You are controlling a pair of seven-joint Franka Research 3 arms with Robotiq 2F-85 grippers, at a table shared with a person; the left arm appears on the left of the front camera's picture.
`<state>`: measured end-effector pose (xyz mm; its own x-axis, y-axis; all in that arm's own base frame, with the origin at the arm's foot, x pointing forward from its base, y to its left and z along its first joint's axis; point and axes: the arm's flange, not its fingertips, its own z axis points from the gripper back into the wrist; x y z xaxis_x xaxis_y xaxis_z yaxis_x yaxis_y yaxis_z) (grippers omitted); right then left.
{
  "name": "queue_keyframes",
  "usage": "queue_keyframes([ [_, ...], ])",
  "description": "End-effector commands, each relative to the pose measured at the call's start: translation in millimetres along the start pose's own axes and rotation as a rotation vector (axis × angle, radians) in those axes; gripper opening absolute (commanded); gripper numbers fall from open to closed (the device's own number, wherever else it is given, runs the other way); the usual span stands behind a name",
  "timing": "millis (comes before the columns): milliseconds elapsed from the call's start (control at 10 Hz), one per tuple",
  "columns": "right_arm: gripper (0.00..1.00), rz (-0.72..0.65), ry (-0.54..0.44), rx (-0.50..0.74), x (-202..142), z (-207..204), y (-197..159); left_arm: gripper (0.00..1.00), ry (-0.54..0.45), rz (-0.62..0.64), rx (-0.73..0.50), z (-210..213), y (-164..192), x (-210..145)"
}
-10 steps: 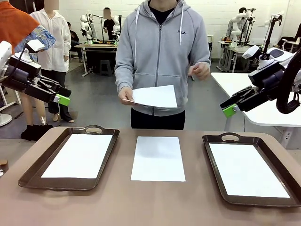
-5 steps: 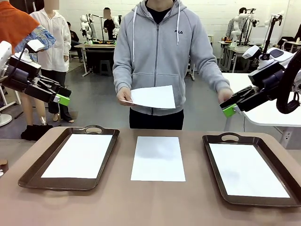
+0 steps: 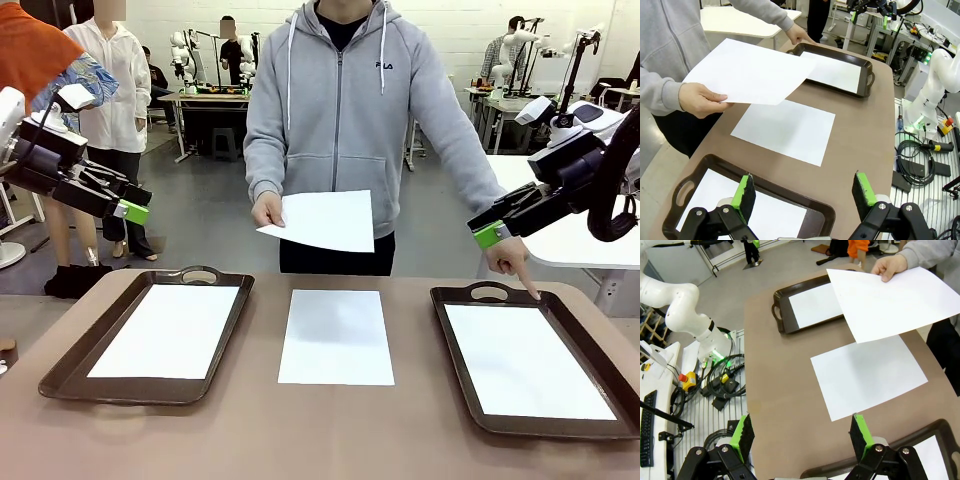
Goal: Sort the A4 documents.
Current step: Receive the A4 Paper.
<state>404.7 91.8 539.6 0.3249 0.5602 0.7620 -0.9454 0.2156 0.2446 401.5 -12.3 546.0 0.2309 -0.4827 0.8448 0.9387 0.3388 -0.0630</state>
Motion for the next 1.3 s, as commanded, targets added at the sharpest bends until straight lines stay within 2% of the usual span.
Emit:
queue_keyframes([
  [0, 1.00, 0.007, 0.001, 0.001, -1.1, -1.0, 1.0, 1.00, -0.004, -0.008, -0.004, 0.8, -0.6, 0.2],
  [1200, 1.00, 0.007, 0.001, 0.001, -1.1, -1.0, 1.0, 1.00, -0.004, -0.008, -0.004, 0.8, -0.6, 0.2],
])
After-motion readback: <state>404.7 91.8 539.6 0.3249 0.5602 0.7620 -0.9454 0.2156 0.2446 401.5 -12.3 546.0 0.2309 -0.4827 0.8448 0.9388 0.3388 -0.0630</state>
